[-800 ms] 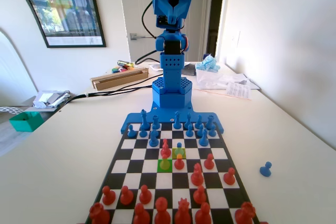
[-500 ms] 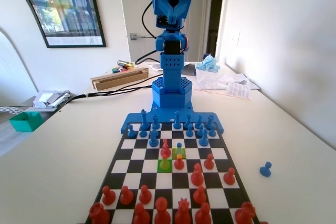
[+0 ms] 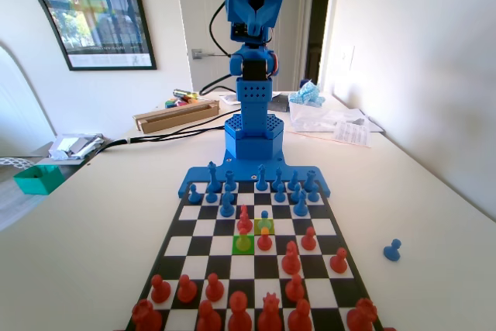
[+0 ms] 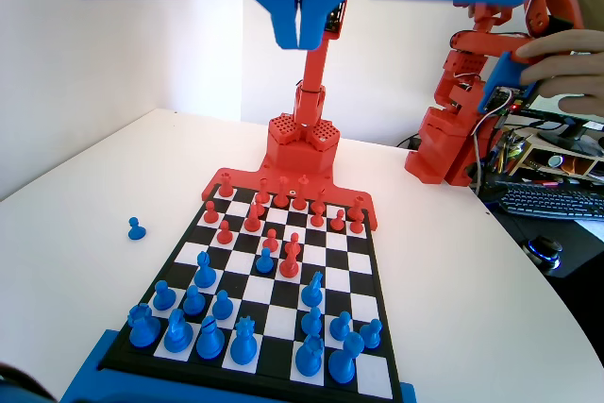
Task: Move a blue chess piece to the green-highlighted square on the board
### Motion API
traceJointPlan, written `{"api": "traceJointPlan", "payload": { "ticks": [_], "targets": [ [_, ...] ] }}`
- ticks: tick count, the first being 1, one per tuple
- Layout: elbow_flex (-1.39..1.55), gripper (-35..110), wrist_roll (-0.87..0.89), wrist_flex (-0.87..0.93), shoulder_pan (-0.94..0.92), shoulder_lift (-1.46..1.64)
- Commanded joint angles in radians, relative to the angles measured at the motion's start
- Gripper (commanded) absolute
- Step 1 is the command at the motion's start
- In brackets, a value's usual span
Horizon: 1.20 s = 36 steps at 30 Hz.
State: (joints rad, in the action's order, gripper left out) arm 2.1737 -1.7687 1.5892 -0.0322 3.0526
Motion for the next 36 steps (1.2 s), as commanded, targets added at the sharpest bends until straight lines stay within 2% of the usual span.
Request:
{"api": "traceJointPlan", "payload": {
  "ticks": [1, 14, 25, 36],
  "targets": [
    [0.006, 1, 0.0, -0.017, -0.005, 0.005],
    [-0.021, 1, 0.02, -0.006, 0.012, -0.081],
    [-0.411, 1, 0.293, 0.032, -0.058, -0.594],
    [-0.56, 1, 0.637, -0.123, -0.21, -1.123]
  ]
}}
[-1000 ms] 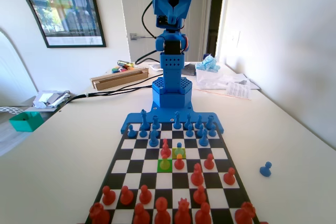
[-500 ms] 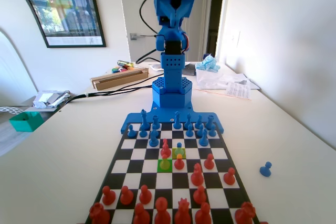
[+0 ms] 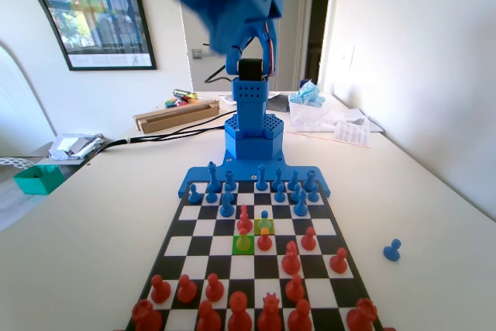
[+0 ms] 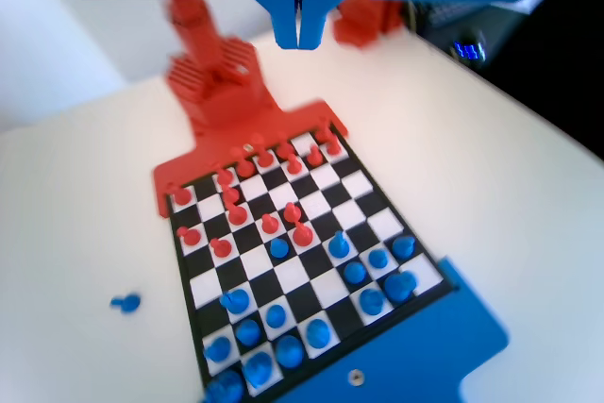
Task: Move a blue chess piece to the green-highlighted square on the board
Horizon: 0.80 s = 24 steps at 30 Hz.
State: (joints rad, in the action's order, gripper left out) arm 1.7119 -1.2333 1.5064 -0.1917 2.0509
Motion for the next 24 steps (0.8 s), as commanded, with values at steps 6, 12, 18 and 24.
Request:
{"api": "traceJointPlan", "payload": {
  "ticks": [6, 12, 18, 24],
  "targets": [
    [-0.178, 1, 0.23, -0.08, -0.074, -0.374],
    [-0.199, 2, 0.282, -0.143, -0.055, -0.523],
    [-0.169, 10, 0.273, -0.227, -0.025, -0.612],
    [-0.071, 15, 0.236, -0.331, -0.005, -0.63]
  ]
}}
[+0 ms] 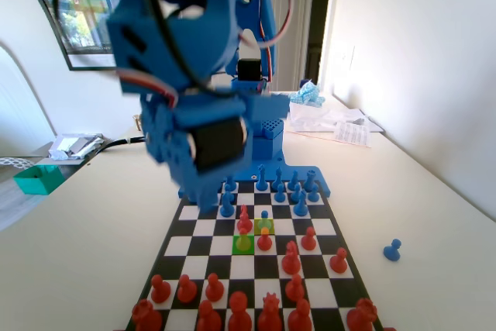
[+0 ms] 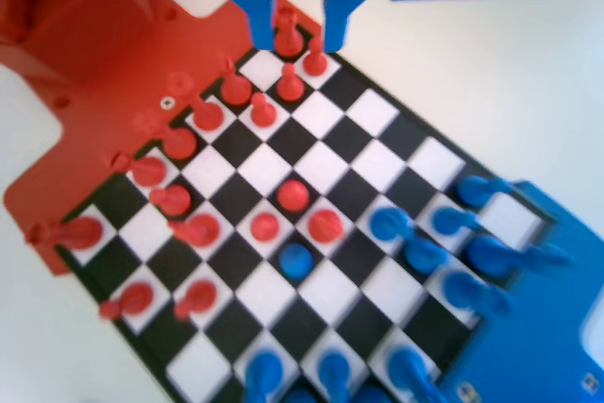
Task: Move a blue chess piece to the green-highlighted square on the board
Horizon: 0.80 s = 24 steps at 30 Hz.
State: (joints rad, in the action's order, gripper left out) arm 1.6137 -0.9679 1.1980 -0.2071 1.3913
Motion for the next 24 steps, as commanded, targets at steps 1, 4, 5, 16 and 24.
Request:
{"api": "traceJointPlan", "payload": {
  "ticks": [1, 4, 5, 16, 24],
  "targets": [
    [0.043, 15, -0.038, -0.034, 0.012, 0.029],
    [0.083, 15, -0.066, -0.066, 0.018, 0.021],
    [0.095, 14, -0.078, -0.074, 0.018, 0.018],
    [0.158, 14, -0.17, -0.117, 0.034, -0.044],
    [0.126, 14, -0.189, -0.147, 0.034, -0.083]
  ]
}}
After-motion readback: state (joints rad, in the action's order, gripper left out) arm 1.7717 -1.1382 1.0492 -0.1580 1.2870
